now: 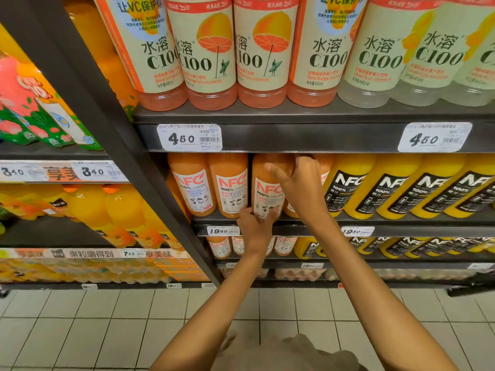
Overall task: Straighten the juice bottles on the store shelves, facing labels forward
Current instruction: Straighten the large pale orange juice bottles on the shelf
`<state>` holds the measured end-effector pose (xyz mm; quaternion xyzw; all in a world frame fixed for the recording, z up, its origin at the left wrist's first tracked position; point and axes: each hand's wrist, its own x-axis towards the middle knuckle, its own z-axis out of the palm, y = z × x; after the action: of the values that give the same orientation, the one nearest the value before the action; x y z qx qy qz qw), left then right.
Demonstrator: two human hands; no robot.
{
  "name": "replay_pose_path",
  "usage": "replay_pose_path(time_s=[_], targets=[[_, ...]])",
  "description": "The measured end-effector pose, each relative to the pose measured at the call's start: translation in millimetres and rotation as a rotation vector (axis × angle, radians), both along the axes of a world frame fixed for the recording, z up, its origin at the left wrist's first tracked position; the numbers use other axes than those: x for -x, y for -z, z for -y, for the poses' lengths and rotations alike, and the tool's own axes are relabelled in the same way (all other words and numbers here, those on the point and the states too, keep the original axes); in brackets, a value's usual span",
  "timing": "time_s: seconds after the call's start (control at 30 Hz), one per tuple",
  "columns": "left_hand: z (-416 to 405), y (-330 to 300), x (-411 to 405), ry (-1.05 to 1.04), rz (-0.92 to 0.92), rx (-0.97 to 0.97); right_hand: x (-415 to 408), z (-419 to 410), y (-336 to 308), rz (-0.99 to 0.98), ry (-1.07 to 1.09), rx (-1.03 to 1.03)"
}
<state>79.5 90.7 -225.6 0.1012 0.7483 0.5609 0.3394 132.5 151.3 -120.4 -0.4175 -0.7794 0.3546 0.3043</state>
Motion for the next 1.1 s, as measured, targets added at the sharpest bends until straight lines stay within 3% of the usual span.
replay_pose_path(time_s=[0.23, 0.33, 0.4, 0.5, 0.77, 0.97, 1.1], targets=[[-3, -2, 3, -0.024, 0.028, -0.014, 7, 2, -3, -0.008, 0.007, 0.016], [13, 1, 7, -0.087, -0.034, -0.082, 4, 27, 6, -0.271, 0.210, -0.174], [25, 1, 15, -0.195, -0.122, -0.126, 10, 50, 11, -0.371, 0.191, -0.229], [34, -4, 28, -0.245, -0.209, -0.131, 38, 63, 11, -0.246, -0.048, -0.182], [46, -5, 44, -0.026, -0.315, -0.114, 86, 43, 3, -0.041, -0.143, 0.187], [54, 0, 46, 0.008, -0.371, -0.089, 66, 59, 6, -0.310, -0.146, 0.090], [61, 5, 46, 0.068, -0.475, -0.068, 57, 55, 12, -0.325, -0.138, 0.137]])
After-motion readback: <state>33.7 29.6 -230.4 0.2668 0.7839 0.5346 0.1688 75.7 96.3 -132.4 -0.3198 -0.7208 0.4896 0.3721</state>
